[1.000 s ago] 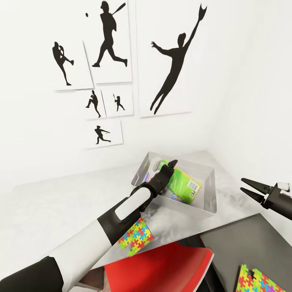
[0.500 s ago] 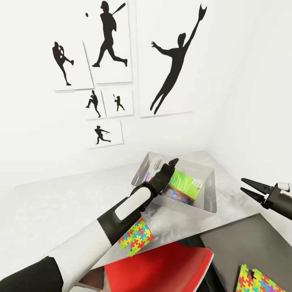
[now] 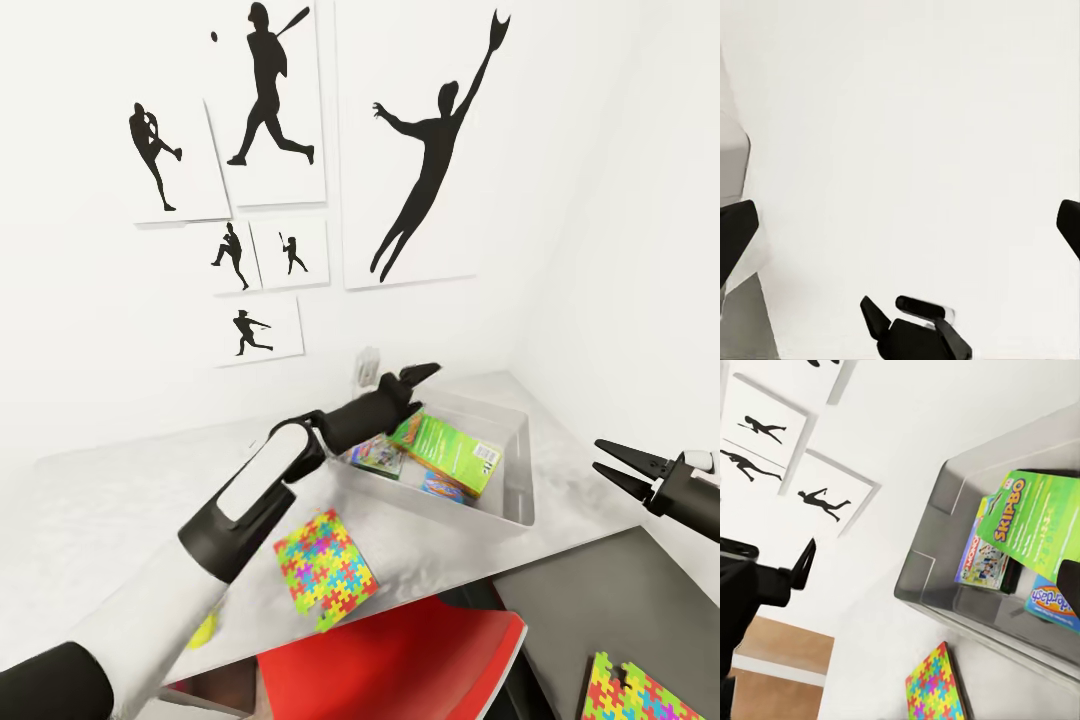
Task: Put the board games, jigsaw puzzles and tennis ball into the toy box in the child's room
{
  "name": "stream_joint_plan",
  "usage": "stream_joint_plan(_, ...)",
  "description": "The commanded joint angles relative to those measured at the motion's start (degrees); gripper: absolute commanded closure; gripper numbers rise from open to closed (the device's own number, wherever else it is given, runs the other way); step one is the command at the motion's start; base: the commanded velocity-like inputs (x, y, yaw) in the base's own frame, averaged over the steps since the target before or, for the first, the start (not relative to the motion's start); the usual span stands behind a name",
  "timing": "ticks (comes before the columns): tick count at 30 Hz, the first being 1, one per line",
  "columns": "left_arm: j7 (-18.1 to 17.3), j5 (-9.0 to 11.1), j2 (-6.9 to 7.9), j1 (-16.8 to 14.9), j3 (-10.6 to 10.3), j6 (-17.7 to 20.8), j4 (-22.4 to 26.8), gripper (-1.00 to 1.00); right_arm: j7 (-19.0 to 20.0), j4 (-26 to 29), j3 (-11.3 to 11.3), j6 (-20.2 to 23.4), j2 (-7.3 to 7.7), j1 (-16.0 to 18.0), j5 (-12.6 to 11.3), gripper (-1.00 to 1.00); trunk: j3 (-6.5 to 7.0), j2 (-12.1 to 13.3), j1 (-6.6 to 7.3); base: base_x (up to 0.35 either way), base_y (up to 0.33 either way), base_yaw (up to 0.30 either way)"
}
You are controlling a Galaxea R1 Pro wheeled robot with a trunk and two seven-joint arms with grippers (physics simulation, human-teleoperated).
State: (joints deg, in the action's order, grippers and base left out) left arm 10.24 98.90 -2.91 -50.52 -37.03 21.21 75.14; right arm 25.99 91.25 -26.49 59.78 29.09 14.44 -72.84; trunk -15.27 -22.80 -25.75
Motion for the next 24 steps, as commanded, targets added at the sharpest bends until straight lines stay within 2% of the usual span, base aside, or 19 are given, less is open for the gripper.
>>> stream_joint_plan(1, 0.4, 0.7, 0.91, 0.0, 2.1, 4.4, 0.3, -1.0, 0.6, 0.0, -0.1, 0.2, 0.0, 0.0, 0.5, -1.0, -0.11, -0.1, -0.03, 0.0, 0.0, 0.0)
stream_joint_plan(2, 0.5, 0.7, 1.38, 0.0, 3.1, 6.6, 0.4, -1.0, 0.6, 0.0, -0.1, 0.2, 0.0, 0.0, 0.5, -1.0, -0.11, -0.1, -0.03, 0.0, 0.0, 0.0)
stream_joint_plan(3, 0.4, 0.8, 2.32, 0.0, 5.3, 11.1, 0.6, -1.0, 0.6, 0.0, -0.1, 0.2, 0.0, 0.0, 0.5, -1.0, -0.11, -0.1, -0.03, 0.0, 0.0, 0.0)
stream_joint_plan(6, 0.4, 1.0, 4.34, 0.0, 10.4, 19.8, 1.0, -1.0, 0.7, 0.0, 0.0, 0.2, 0.0, 0.0, 0.5, -1.0, -0.11, -0.1, -0.03, 0.0, 0.0, 0.0)
stream_joint_plan(9, 0.4, 1.0, 7.52, 0.6, 17.9, 30.2, 1.3, -1.0, 1.3, 0.0, 0.1, 0.2, -0.02, -0.1, 0.5, -1.0, -0.11, -0.1, -0.03, 0.0, 0.0, 0.0)
stream_joint_plan(10, 0.4, 1.0, 8.25, 0.8, 19.5, 31.9, 1.3, -1.0, 1.6, 0.0, 0.1, 0.2, -0.03, -0.1, 0.5, -1.0, -0.11, -0.1, -0.03, 0.0, 0.0, 0.0)
stream_joint_plan(11, 0.4, 1.2, 9.87, 1.5, 22.6, 34.4, 1.4, -1.0, 2.4, 0.0, 0.1, 0.2, -0.07, -0.1, 0.6, -1.0, -0.11, -0.1, -0.03, 0.0, 0.0, 0.0)
stream_joint_plan(13, 0.3, 1.7, 11.92, 2.3, 25.4, 36.1, 1.7, -1.0, 3.4, 0.0, 0.1, 0.2, -0.11, -0.1, 0.6, -1.0, -0.11, -0.1, -0.03, 0.0, 0.0, 0.0)
stream_joint_plan(14, 0.3, 2.7, 14.47, 3.5, 27.5, 37.1, 2.0, -1.0, 4.4, 0.0, 0.1, 0.2, -0.13, -0.1, 0.6, -1.0, -0.11, -0.1, -0.03, 0.0, 0.0, 0.0)
stream_joint_plan(15, 0.3, 3.4, 15.91, 4.1, 28.3, 37.5, 2.2, -1.0, 4.9, 0.0, 0.1, 0.2, -0.14, -0.1, 0.7, -1.0, -0.11, -0.1, -0.03, 0.0, 0.0, 0.0)
stream_joint_plan(16, 0.3, 5.1, 19.08, 5.2, 29.4, 38.0, 2.5, -1.0, 5.8, 0.0, 0.1, 0.2, -0.25, -0.2, 0.7, -1.0, -0.11, -0.1, -0.03, 0.0, 0.0, 0.0)
stream_joint_plan(17, 0.3, 6.2, 20.75, 5.8, 29.8, 38.2, 2.5, -1.0, 6.1, 0.0, 0.1, 0.2, -0.32, -0.2, 0.7, -1.0, -0.11, -0.1, -0.03, 0.0, 0.0, 0.0)
stream_joint_plan(18, 0.3, 8.4, 24.22, 6.9, 30.4, 38.5, 2.7, -1.0, 6.6, -0.1, 0.1, 0.2, -0.48, -0.2, 0.7, -1.0, -0.11, -0.1, -0.03, 0.0, 0.0, 0.0)
stream_joint_plan(19, 0.2, 9.5, 25.98, 7.4, 30.6, 38.5, 2.7, -1.0, 6.8, -0.1, 0.1, 0.2, -0.54, -0.1, 0.7, -1.0, -0.11, -0.1, -0.03, 0.0, 0.0, 0.0)
stream_joint_plan(20, 0.2, 11.8, 29.49, 8.7, 30.9, 38.7, 2.8, -1.0, 7.1, -0.1, 0.0, 0.2, -0.66, -0.1, 0.8, -1.0, -0.11, -0.1, -0.03, 0.0, 0.0, 0.0)
stream_joint_plan(21, 0.2, 12.8, 31.2, 9.4, 31.0, 38.7, 2.8, -1.0, 7.2, -0.1, 0.0, 0.2, -0.71, 0.0, 0.8, -1.0, -0.11, -0.1, -0.03, 0.0, 0.0, 0.0)
stream_joint_plan(22, 0.1, 14.6, 34.44, 11.1, 31.2, 38.8, 2.7, -1.0, 7.4, -0.1, -0.1, 0.2, -0.77, 0.0, 0.8, -1.0, -0.11, -0.1, -0.03, 0.0, 0.0, 0.0)
stream_joint_plan(23, 0.0, 15.3, 35.97, 12.0, 31.3, 38.8, 2.7, -1.0, 7.4, -0.1, -0.1, 0.2, -0.79, 0.0, 0.8, -1.0, -0.11, -0.1, -0.03, 0.0, 0.0, 0.0)
stream_joint_plan(24, -0.2, 16.3, 38.78, 14.0, 31.5, 38.8, 2.6, -1.0, 7.5, -0.1, -0.1, 0.2, -0.82, 0.1, 0.8, -1.0, -0.11, -0.1, -0.03, 0.0, 0.0, 0.0)
